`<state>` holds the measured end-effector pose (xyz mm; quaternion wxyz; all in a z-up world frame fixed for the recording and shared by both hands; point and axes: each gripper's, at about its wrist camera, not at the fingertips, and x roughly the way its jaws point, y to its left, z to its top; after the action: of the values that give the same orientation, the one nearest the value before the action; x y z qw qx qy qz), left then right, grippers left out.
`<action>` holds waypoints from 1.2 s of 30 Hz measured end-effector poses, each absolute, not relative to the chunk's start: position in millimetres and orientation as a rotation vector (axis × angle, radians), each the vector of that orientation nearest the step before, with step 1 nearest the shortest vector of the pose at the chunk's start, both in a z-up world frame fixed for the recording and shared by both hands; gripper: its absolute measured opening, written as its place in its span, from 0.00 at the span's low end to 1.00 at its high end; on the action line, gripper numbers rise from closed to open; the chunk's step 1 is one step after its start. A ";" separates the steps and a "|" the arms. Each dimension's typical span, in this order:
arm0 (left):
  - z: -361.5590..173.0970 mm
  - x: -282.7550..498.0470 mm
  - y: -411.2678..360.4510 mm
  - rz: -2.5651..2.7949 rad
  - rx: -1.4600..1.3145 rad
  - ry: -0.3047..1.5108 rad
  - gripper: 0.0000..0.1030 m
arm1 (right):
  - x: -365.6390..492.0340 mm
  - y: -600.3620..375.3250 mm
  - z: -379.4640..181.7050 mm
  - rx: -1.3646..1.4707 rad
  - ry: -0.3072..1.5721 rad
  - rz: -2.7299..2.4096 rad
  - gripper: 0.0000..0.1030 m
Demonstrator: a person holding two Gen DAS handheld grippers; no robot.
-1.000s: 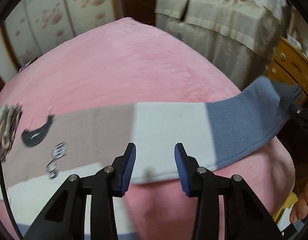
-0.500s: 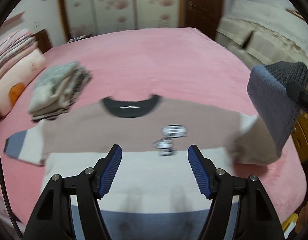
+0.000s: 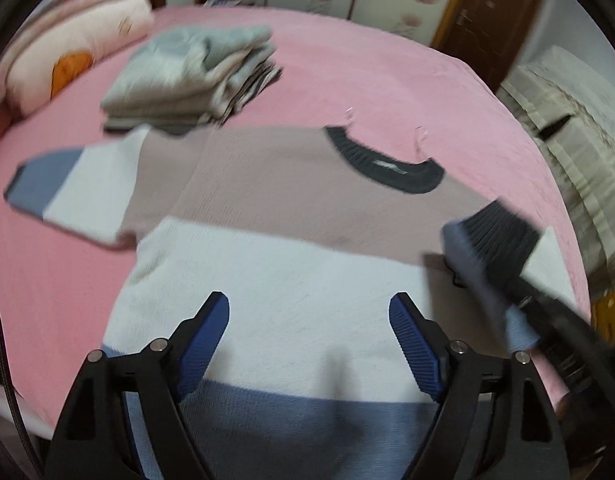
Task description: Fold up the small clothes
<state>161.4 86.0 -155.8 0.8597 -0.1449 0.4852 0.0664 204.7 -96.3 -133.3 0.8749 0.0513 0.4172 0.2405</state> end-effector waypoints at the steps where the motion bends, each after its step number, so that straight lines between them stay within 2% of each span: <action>1: -162.4 161.3 91.9 0.137 -0.327 1.033 0.79 | 204.7 -88.2 -145.1 0.089 0.908 0.515 0.12; 3: -170.3 162.1 95.1 0.134 -0.349 1.052 0.79 | 203.8 -80.5 -157.2 0.064 0.942 0.516 0.13; 8: -181.3 163.1 100.2 0.104 -0.405 1.079 0.80 | 190.6 -77.7 -163.1 0.036 0.961 0.523 0.36; 10: -182.1 165.6 98.0 0.077 -0.419 1.080 0.81 | 183.2 -79.9 -158.8 0.027 0.942 0.522 0.39; 21: -180.1 172.9 73.9 -0.060 -0.455 1.064 0.81 | 147.7 -104.3 -137.3 0.012 0.896 0.514 0.39; 29: -203.4 177.5 64.7 -0.178 -0.556 1.079 0.81 | 120.3 -139.8 -149.3 -0.018 0.909 0.416 0.39; 36: -230.8 184.4 58.4 -0.210 -0.628 1.109 0.71 | 116.2 -173.3 -165.8 0.054 0.958 0.350 0.39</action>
<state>184.4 58.4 -230.8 0.7987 -0.2925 0.5166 -0.0979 116.2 -173.3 -165.8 0.8725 0.0260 0.4582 0.1675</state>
